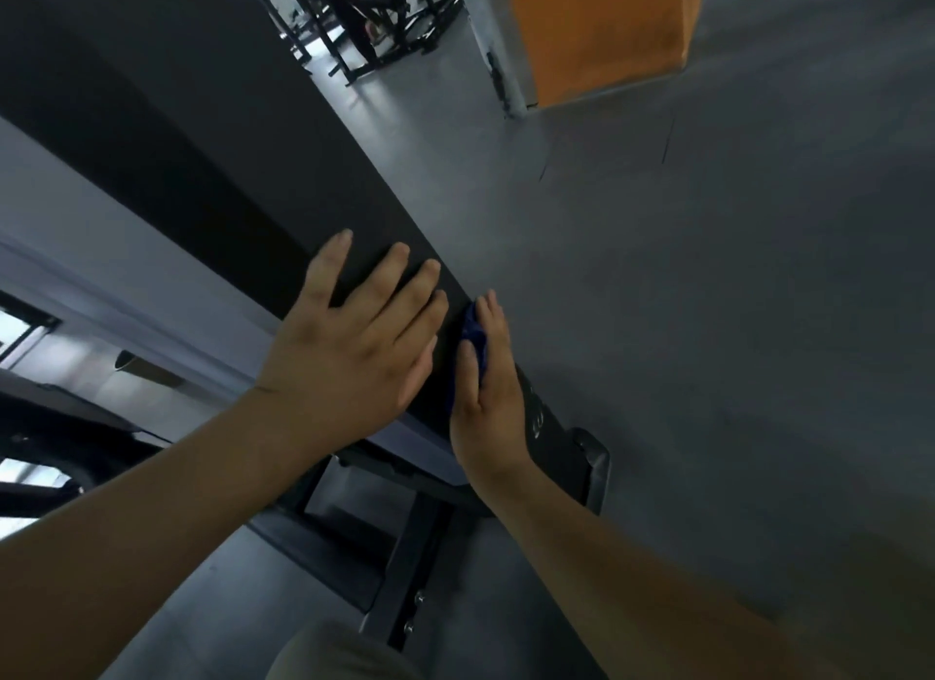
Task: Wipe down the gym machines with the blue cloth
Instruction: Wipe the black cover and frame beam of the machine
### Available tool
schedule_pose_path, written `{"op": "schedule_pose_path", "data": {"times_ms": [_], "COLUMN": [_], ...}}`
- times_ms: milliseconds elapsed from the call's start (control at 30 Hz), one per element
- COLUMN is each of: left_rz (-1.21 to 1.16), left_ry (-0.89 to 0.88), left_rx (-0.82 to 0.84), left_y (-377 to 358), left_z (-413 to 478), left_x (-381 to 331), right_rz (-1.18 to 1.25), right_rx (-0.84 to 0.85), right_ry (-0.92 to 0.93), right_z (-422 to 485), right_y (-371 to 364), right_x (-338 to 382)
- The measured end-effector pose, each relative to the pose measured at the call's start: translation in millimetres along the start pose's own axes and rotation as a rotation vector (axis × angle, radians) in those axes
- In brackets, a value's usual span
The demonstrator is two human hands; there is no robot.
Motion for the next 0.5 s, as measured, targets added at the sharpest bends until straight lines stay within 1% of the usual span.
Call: {"op": "schedule_pose_path", "data": {"times_ms": [33,67,167,200,300,400,433,500], "left_rz": [-0.009,-0.019,-0.048,-0.049,-0.026,-0.003,-0.001,0.009], "left_ry": [-0.008,-0.009,-0.009,-0.009,-0.005,0.011,0.015,0.016], "left_rx": [0.011,0.014,0.009,0.005,-0.023,-0.061,-0.071,-0.092], "left_y": [-2,-4,-9,-11,-18,-22,-22,-23], "left_z": [-1,-2,-5,-6,-7,-6,-6,-6], "left_x": [-4,-7,-17,-21,-28,-30,-30,-31], "right_rz": [-0.019,-0.03,-0.029,-0.018,0.104,0.077,0.045,0.001], "right_rx": [-0.014,-0.034,-0.092,-0.099,-0.062,-0.005,-0.011,-0.066], "right_ry": [-0.02,-0.081,-0.335,-0.353,-0.21,-0.093,-0.087,-0.177], "right_z": [-3,-5,-7,-5,8,13,12,9], "right_y": [4,10,20,20,12,12,15,23], "right_x": [-15,-31,-64,-63,-34,-23,-32,-60]}}
Point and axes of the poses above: each hand's wrist, its own z-axis towards the middle knuckle, its own y-axis out of the back of the hand, x = y × z, the point moved 1 cm from there along z, towards the middle knuckle
